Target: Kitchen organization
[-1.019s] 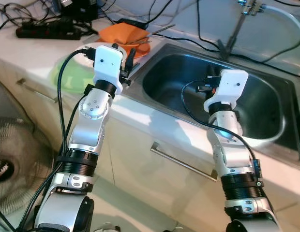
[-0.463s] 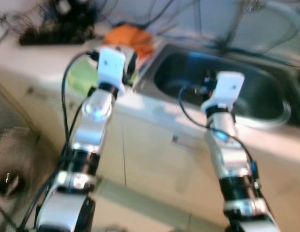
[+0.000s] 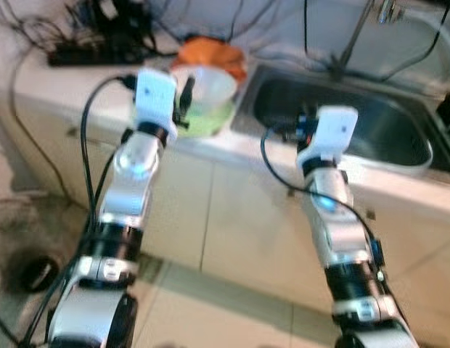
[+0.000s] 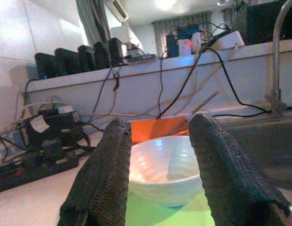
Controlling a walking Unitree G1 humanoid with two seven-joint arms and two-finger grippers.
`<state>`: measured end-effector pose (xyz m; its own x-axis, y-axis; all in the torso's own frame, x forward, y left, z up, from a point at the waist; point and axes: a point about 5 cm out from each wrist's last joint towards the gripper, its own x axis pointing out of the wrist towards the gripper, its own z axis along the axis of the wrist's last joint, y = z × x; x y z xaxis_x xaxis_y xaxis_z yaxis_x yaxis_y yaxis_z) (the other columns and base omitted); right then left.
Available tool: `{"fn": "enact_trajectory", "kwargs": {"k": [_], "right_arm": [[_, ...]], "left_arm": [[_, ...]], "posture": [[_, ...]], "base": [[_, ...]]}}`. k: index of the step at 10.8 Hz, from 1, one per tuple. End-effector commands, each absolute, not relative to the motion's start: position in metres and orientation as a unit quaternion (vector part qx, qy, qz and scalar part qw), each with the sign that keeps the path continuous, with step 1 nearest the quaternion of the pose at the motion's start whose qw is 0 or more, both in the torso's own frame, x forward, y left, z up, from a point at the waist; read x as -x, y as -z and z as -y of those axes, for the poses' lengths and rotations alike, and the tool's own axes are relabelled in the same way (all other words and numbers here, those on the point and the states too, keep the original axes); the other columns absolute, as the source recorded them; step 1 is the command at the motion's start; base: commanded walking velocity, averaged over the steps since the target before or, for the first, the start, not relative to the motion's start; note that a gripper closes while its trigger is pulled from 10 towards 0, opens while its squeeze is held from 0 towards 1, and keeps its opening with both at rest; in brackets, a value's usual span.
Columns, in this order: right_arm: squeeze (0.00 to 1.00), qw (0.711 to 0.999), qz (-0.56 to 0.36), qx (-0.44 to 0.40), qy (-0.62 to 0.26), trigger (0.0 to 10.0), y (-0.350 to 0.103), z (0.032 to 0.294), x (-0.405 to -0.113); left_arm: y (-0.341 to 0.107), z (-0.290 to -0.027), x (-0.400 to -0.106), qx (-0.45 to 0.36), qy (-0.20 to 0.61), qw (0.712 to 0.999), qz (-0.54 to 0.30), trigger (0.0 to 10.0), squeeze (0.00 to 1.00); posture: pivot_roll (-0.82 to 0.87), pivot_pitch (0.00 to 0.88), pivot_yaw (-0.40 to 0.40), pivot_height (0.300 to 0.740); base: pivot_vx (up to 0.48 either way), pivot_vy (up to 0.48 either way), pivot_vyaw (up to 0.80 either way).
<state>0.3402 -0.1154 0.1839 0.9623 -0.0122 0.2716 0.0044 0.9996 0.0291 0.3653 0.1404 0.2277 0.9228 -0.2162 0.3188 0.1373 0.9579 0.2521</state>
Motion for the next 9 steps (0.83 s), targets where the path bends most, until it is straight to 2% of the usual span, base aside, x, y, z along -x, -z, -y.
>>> {"fn": "enact_trajectory", "kwargs": {"k": [1,3,5,7,9], "right_arm": [[0.00,0.991,0.130,-0.011,0.011,10.0,-0.1827,0.1214,-0.3410],[0.00,0.992,0.126,-0.017,0.006,10.0,-0.1829,0.1193,-0.3427],[0.00,0.993,0.121,-0.014,-0.001,10.0,-0.1824,0.1176,-0.3443],[0.00,0.992,0.127,-0.013,-0.001,10.0,-0.1832,0.1165,-0.3438],[0.00,0.992,0.124,-0.017,-0.004,10.0,-0.1830,0.1148,-0.3443]], "left_arm": [[-0.2350,-0.1376,-0.3656,-0.113,0.090,0.972,0.184,10.0,0.00],[-0.2368,-0.1437,-0.3692,-0.129,0.078,0.973,0.176,10.0,0.00],[-0.2370,-0.1434,-0.3702,-0.130,0.080,0.973,0.172,10.0,0.00],[-0.2368,-0.1422,-0.3698,-0.130,0.081,0.973,0.171,10.0,0.00],[-0.2376,-0.1422,-0.3699,-0.132,0.082,0.973,0.171,10.0,0.00]], "posture": [[-0.06,0.000,-0.075,0.740],[-0.06,0.000,-0.074,0.740],[-0.06,0.000,-0.073,0.740],[-0.06,0.000,-0.076,0.740],[-0.06,0.000,-0.077,0.740]], "base": [[0.000,0.000,0.00],[0.000,0.000,0.00],[0.242,0.000,-0.80],[0.000,0.000,0.00],[0.240,0.000,0.00]]}}
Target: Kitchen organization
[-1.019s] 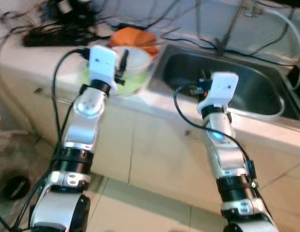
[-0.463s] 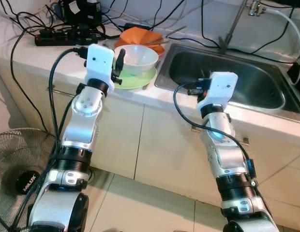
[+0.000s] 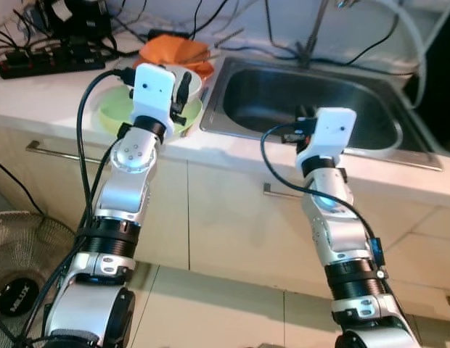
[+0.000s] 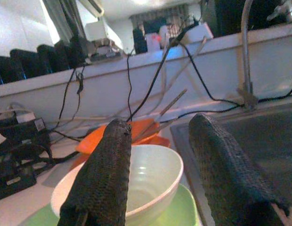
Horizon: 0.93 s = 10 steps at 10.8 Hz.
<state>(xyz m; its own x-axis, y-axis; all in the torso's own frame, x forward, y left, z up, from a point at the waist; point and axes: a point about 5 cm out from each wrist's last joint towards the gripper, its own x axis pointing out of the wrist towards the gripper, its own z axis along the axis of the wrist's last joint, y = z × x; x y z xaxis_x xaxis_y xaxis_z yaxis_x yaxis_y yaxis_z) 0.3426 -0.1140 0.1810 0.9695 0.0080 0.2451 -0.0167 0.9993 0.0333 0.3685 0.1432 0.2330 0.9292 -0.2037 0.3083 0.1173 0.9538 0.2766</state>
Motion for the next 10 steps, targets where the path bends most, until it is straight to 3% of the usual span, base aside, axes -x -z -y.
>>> {"fn": "enact_trajectory", "kwargs": {"k": [1,10], "right_arm": [[0.00,0.992,0.122,-0.020,-0.006,10.0,-0.1830,0.1142,-0.3447],[0.00,0.991,0.132,0.011,-0.028,10.0,-0.1828,0.1061,-0.3423]], "left_arm": [[-0.2384,-0.1419,-0.3699,-0.133,0.083,0.973,0.172,10.0,0.00],[-0.2426,-0.1402,-0.3685,-0.131,0.084,0.971,0.183,10.0,0.00]], "posture": [[-0.06,0.000,-0.078,0.740],[-0.06,0.000,-0.082,0.740]], "base": [[0.000,0.000,0.00],[0.237,0.000,0.00]]}}
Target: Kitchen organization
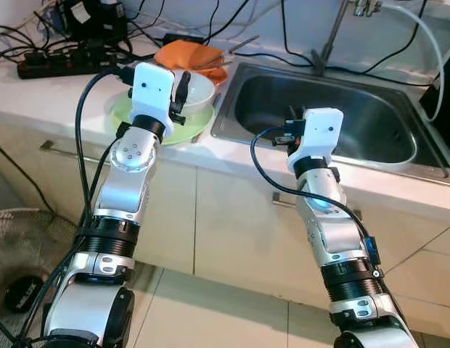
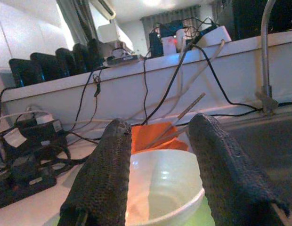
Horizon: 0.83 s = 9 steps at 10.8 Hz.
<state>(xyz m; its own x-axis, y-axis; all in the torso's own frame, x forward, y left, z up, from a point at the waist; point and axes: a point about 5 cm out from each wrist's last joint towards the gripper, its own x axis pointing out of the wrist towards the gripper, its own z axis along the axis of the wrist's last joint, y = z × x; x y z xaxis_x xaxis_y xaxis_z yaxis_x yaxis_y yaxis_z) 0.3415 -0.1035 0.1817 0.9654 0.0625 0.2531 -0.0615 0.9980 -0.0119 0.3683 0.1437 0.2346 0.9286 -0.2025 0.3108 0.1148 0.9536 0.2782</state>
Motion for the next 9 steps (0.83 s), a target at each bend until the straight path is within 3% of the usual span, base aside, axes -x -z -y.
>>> {"fn": "enact_trajectory", "kwargs": {"k": [1,9], "right_arm": [[0.00,0.991,0.130,0.003,-0.027,10.0,-0.1821,0.1063,-0.3422],[0.00,0.991,0.129,-0.001,-0.032,10.0,-0.1817,0.1032,-0.3427]], "left_arm": [[-0.2422,-0.1404,-0.3684,-0.131,0.083,0.971,0.182,10.0,0.00],[-0.2458,-0.1398,-0.3688,-0.132,0.086,0.970,0.188,10.0,0.00]], "posture": [[-0.05,0.000,-0.082,0.740],[-0.05,0.000,-0.080,0.740]], "base": [[0.326,0.000,0.00],[0.361,0.000,0.00]]}}
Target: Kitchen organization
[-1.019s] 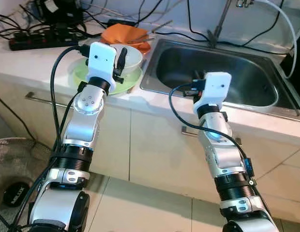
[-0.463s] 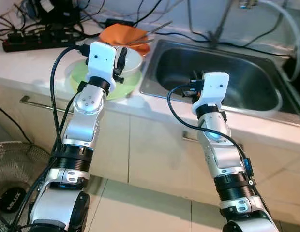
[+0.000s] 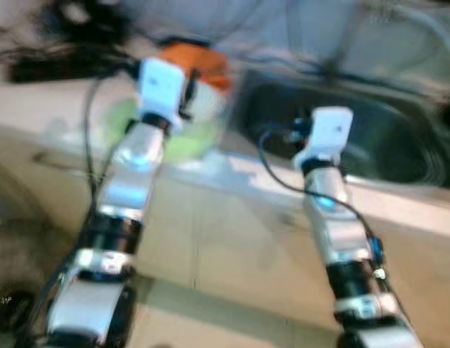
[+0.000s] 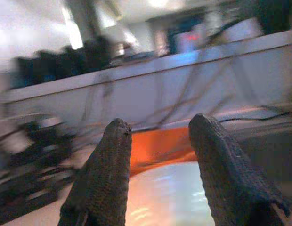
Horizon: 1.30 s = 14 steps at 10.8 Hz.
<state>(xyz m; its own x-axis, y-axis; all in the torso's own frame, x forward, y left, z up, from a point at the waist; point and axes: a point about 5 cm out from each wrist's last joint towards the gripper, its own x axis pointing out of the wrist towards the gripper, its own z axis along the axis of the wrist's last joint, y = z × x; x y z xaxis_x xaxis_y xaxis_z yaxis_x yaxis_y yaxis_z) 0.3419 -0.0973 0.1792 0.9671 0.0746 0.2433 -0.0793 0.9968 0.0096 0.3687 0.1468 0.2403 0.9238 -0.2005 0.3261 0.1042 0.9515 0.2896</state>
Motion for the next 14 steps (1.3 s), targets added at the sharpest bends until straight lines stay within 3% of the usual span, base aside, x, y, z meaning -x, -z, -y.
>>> {"fn": "enact_trajectory", "kwargs": {"k": [1,11,14], "right_arm": [[0.00,0.991,0.129,-0.004,-0.031,10.0,-0.1815,0.1034,-0.3427],[0.00,0.992,0.126,-0.010,-0.029,10.0,-0.1803,0.1043,-0.3437],[0.00,0.992,0.125,-0.012,-0.028,10.0,-0.1799,0.1044,-0.3436]], "left_arm": [[-0.2463,-0.1396,-0.3688,-0.132,0.086,0.969,0.188,10.0,0.00],[-0.2486,-0.1370,-0.3686,-0.129,0.091,0.968,0.193,10.0,0.00],[-0.2523,-0.1341,-0.3648,-0.125,0.112,0.964,0.206,10.0,0.00]], "posture": [[-0.05,0.000,-0.079,0.740],[-0.05,0.000,-0.081,0.740],[-0.05,0.001,-0.082,0.740]], "base": [[0.379,0.000,0.00],[0.336,0.000,0.00],[0.000,0.000,0.00]]}}
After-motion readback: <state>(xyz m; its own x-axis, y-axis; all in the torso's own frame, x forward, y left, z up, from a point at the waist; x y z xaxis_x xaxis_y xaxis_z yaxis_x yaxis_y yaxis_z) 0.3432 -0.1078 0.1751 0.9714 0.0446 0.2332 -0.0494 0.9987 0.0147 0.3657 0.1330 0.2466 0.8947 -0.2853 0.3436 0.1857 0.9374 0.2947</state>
